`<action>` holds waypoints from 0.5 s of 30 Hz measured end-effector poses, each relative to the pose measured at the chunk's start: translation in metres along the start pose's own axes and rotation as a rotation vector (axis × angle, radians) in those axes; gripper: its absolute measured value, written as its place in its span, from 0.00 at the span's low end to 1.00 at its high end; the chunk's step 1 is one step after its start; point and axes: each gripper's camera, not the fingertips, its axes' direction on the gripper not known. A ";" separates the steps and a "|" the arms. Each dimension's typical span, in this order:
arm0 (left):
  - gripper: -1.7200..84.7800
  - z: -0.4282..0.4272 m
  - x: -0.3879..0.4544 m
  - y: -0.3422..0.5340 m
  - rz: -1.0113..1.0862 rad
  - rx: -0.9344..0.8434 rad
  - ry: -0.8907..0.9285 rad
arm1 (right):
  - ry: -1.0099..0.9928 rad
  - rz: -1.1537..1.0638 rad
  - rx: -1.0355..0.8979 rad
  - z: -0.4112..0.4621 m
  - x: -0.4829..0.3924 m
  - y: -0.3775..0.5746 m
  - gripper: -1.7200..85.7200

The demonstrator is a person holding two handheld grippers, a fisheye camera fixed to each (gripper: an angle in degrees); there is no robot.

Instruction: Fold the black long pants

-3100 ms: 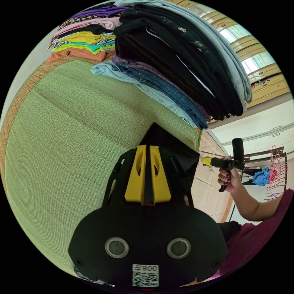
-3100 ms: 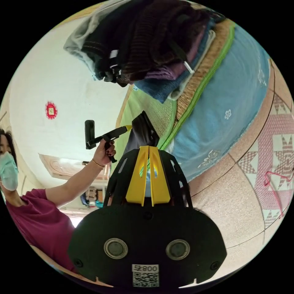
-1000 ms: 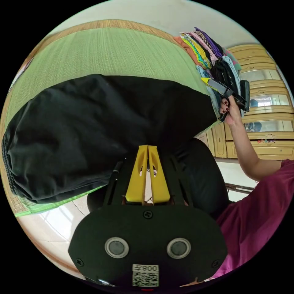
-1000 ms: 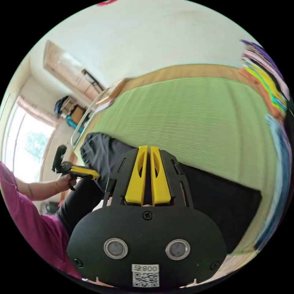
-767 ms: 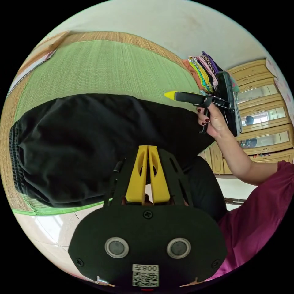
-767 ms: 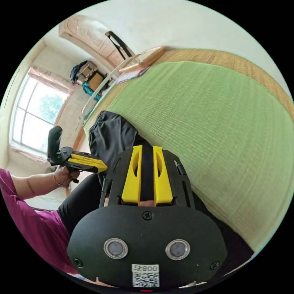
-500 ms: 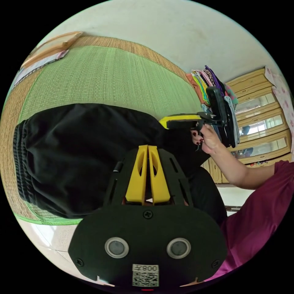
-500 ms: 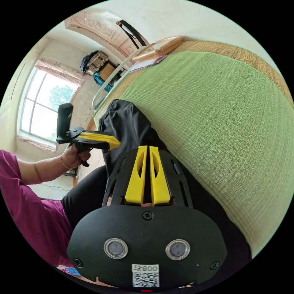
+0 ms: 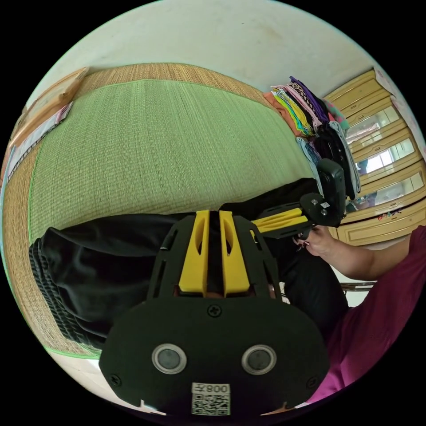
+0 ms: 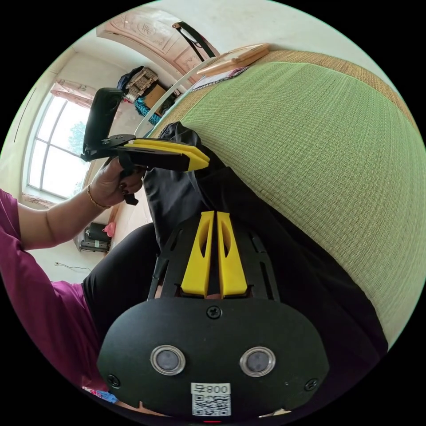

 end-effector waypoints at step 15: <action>0.06 -0.083 -0.033 0.029 -0.053 -0.048 0.099 | -0.018 -0.033 0.122 -0.045 -0.037 -0.033 0.08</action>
